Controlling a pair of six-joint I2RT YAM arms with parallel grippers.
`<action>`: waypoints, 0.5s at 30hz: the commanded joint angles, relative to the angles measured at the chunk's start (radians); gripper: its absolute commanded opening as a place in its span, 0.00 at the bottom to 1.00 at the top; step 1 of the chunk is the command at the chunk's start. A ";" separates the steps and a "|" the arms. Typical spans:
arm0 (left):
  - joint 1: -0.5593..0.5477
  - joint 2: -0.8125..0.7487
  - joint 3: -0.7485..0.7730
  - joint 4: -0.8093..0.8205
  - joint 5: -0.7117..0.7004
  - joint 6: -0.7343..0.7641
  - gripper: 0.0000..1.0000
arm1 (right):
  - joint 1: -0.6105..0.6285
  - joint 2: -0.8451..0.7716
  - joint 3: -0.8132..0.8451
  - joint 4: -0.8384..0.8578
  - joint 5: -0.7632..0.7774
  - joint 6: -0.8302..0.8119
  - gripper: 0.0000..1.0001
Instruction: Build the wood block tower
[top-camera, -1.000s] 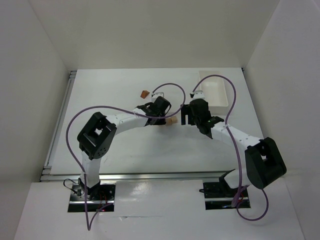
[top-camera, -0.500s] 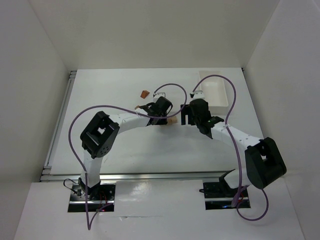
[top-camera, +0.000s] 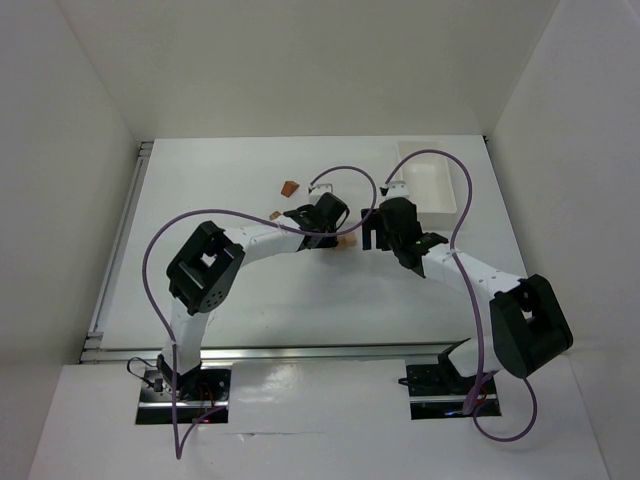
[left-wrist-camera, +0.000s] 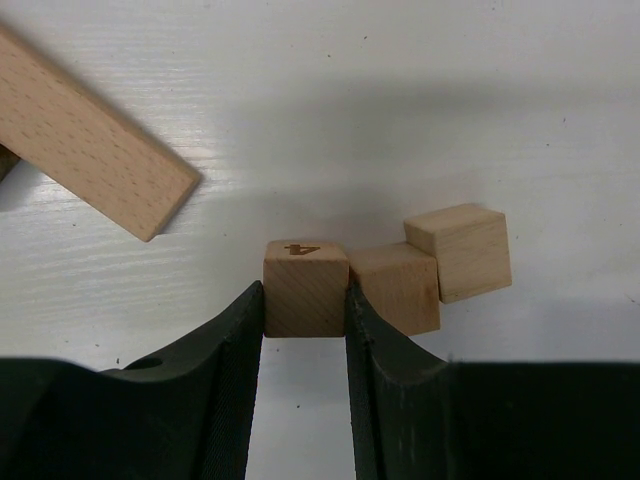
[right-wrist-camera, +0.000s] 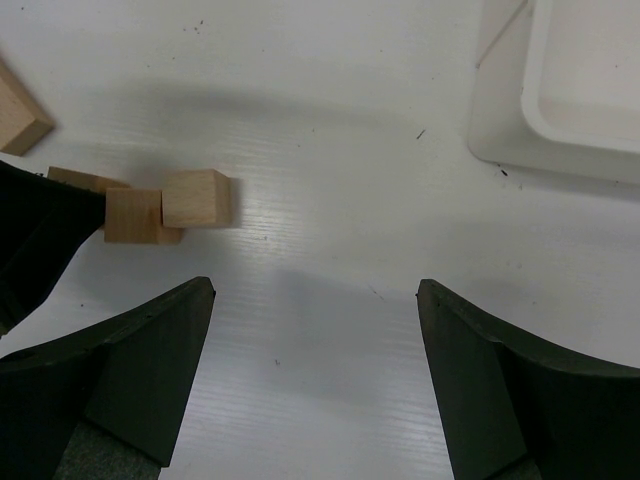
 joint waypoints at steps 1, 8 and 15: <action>-0.004 0.009 0.035 -0.005 -0.018 -0.028 0.30 | -0.006 0.001 0.013 0.009 0.022 0.003 0.91; -0.013 -0.034 0.015 -0.005 -0.027 -0.018 0.42 | -0.006 0.001 0.013 0.009 0.022 0.003 0.91; -0.013 -0.063 0.006 -0.005 -0.027 -0.008 0.49 | -0.006 0.001 0.013 0.009 0.022 0.003 0.91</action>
